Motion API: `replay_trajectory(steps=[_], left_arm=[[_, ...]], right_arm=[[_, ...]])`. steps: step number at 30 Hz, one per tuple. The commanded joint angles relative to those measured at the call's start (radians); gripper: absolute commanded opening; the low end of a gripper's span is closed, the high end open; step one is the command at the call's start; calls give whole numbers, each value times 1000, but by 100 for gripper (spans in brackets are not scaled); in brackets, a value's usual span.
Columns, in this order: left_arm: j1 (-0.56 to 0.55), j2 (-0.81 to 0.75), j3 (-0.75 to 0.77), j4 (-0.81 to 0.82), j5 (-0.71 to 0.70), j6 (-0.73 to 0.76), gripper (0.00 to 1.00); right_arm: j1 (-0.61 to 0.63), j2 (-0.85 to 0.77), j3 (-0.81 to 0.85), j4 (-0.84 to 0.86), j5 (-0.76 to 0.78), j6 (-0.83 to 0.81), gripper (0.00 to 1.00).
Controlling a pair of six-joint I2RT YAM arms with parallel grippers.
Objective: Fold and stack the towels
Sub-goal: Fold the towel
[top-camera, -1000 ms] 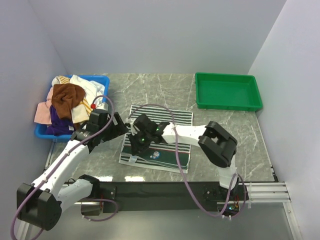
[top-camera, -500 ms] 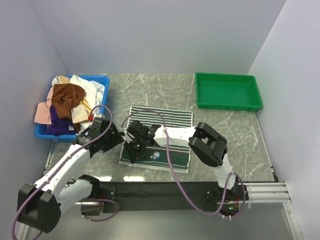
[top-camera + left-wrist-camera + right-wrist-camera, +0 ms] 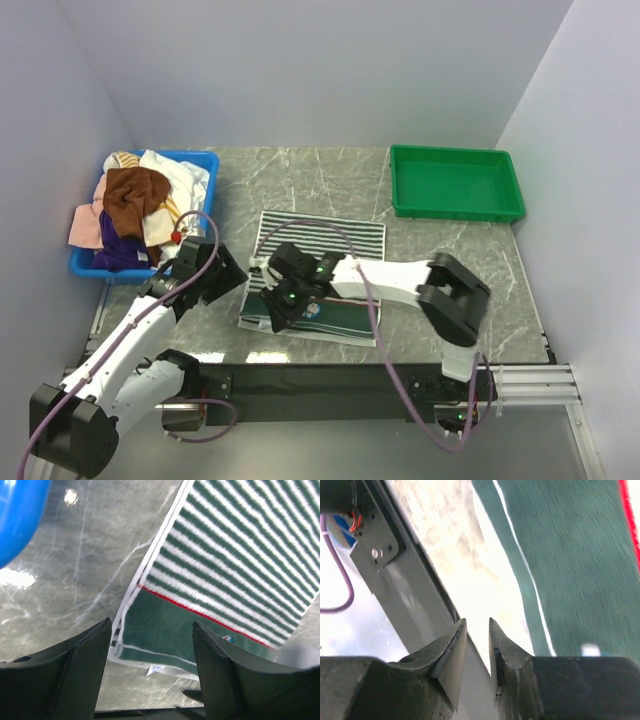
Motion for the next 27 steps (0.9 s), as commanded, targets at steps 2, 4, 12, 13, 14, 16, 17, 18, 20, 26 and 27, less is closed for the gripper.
replay_trajectory(steps=[2, 4, 12, 13, 14, 16, 17, 18, 20, 26, 27], left_arm=[[-5, 8, 2, 87, 41, -21, 71], [-11, 40, 3, 107, 65, -16, 70], [-134, 208, 80, 135, 63, -12, 59], [-160, 229, 95, 133, 63, -6, 59], [-172, 270, 103, 127, 60, -3, 58], [-192, 306, 108, 126, 62, 5, 52], [-206, 333, 105, 124, 65, 8, 50], [-209, 347, 102, 121, 69, 10, 45], [-212, 376, 86, 120, 69, 13, 38], [-212, 453, 30, 107, 121, 28, 21], [-212, 462, 23, 104, 127, 31, 19]], right_arm=[[-23, -190, -127, -29, 167, 41, 33], [-42, -254, -204, -53, 219, 59, 33], [-127, -478, -439, -47, 328, 179, 33], [-144, -510, -459, -46, 334, 193, 32], [-184, -524, -477, -41, 352, 219, 32], [-219, -561, -531, -33, 354, 239, 31], [-241, -570, -548, -30, 349, 260, 31], [-268, -584, -578, -24, 348, 273, 31], [-293, -592, -608, -20, 324, 302, 31], [-356, -593, -726, 0, 233, 371, 29], [-365, -595, -753, 3, 209, 375, 29]])
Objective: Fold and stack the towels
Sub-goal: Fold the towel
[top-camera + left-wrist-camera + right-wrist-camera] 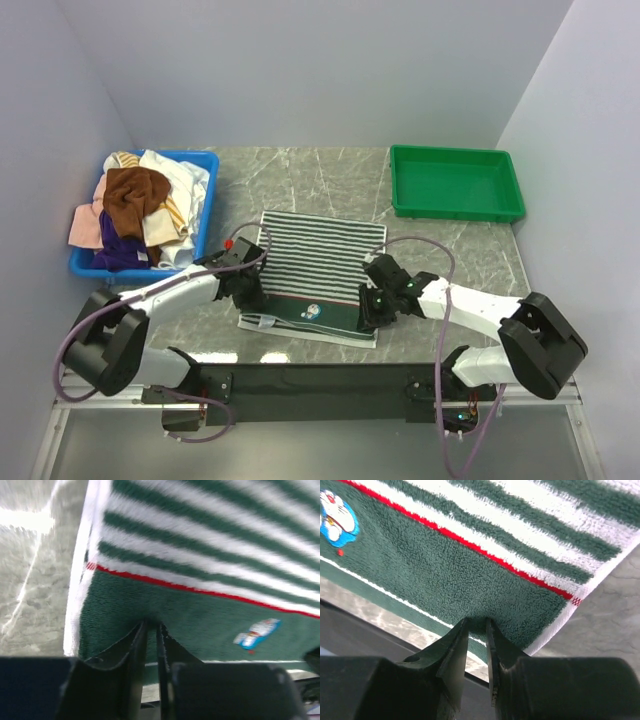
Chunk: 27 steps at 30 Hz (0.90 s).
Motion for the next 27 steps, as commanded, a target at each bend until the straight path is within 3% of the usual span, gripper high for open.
replay_trajectory(steps=[1, 7, 14, 17, 20, 23, 27], left_arm=[[-3, 41, -36, -16, 48, 22, 18], [-2, 53, -111, -24, 59, -16, 16], [-2, -77, -130, -40, 56, -71, 22], [-5, -178, -134, -39, 76, -96, 32], [-5, -250, -69, -59, 10, -101, 48], [-5, -241, 43, -8, -65, -92, 57], [22, -119, 200, 134, -137, -62, 72]], right_arm=[[-51, -24, -62, 17, -65, 58, 28], [-150, -46, -145, 11, -91, 75, 28], [-245, -58, -99, -1, -16, 60, 28], [-248, -134, -65, 26, 10, 52, 28], [-246, -196, -22, 72, 32, 43, 29], [-254, -201, 68, 198, 68, 46, 39], [-297, -42, 203, 368, 107, 81, 52]])
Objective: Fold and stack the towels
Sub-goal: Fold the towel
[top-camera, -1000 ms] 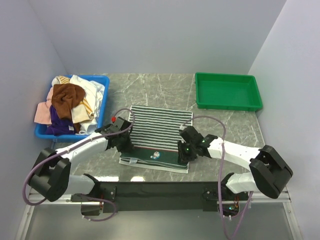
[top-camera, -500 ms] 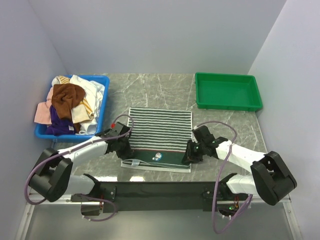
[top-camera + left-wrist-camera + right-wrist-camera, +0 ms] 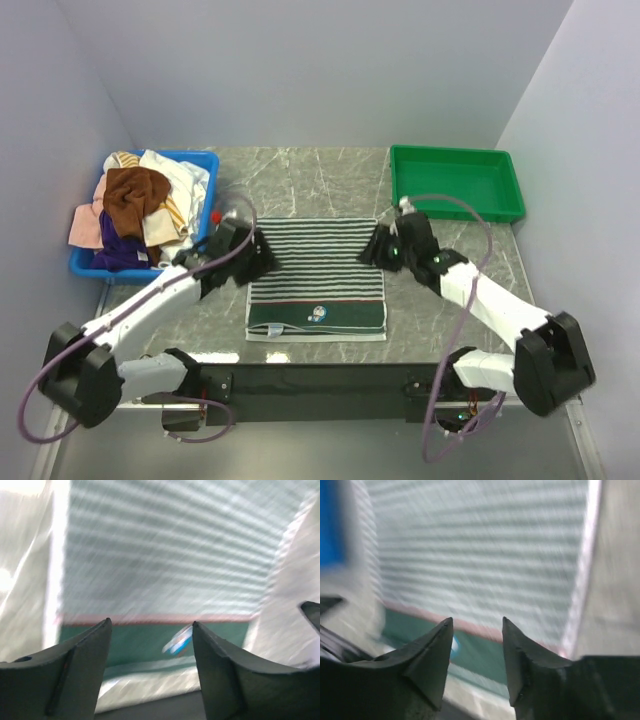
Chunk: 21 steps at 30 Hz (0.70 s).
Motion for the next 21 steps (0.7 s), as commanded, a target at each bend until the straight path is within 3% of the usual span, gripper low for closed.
replay_trajectory(steps=[1, 5, 9, 13, 21], left_arm=[[56, 111, 147, 170, -81, 36, 73], [137, 359, 291, 291, -61, 72, 69], [183, 551, 470, 290, -56, 122, 56], [223, 691, 543, 290, -61, 142, 49], [249, 864, 540, 276, -42, 119, 48]], right_arm=[[-65, 120, 115, 234, 41, 49, 52], [-111, 344, 240, 415, 16, 110, 45], [-113, 504, 350, 458, 38, 116, 40], [-124, 624, 431, 437, 93, 126, 38], [-162, 760, 465, 320, 194, 211, 38]])
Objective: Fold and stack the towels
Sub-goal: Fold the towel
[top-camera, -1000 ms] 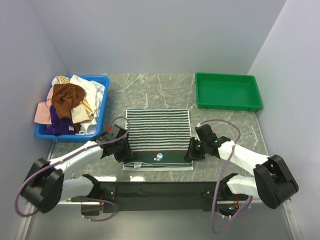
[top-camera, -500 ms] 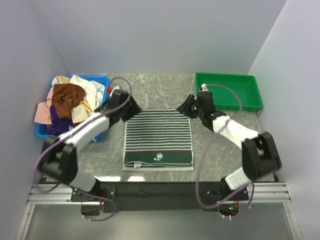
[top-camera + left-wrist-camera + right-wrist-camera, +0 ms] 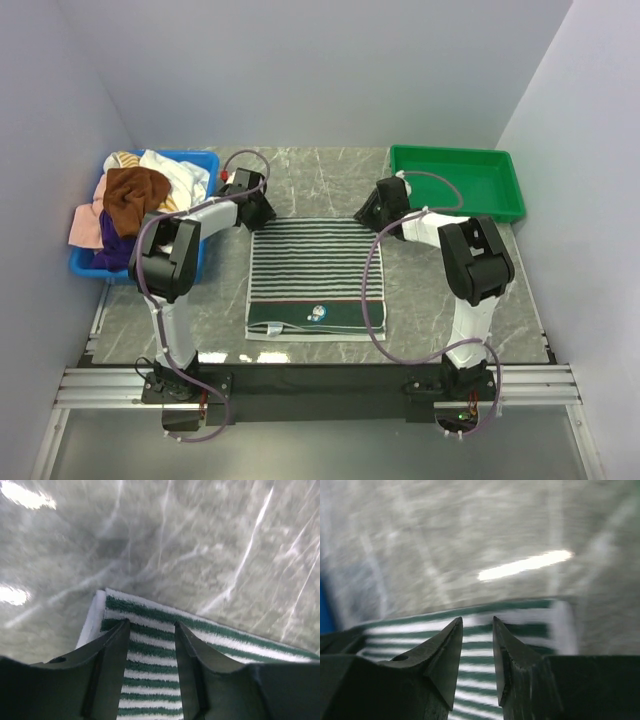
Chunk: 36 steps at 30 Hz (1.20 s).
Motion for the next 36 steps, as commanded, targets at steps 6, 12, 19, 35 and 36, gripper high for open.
replay_trajectory(steps=[6, 12, 19, 35, 36], left_arm=[[2, -8, -11, -39, -21, 3, 54], [4, -113, 105, -155, -76, 133, 75], [2, -234, 170, -192, -95, 389, 99], [2, -321, 65, -197, -29, 650, 99], [1, -313, 67, -198, -23, 650, 99]], right_arm=[[-20, -5, 56, -117, 156, 28, 38], [-18, -119, 110, -175, 78, -289, 42], [-20, -79, 337, -437, -58, -935, 59], [-28, 338, 872, -939, -250, -1289, 60], [-29, 343, 875, -942, -246, -1302, 59]])
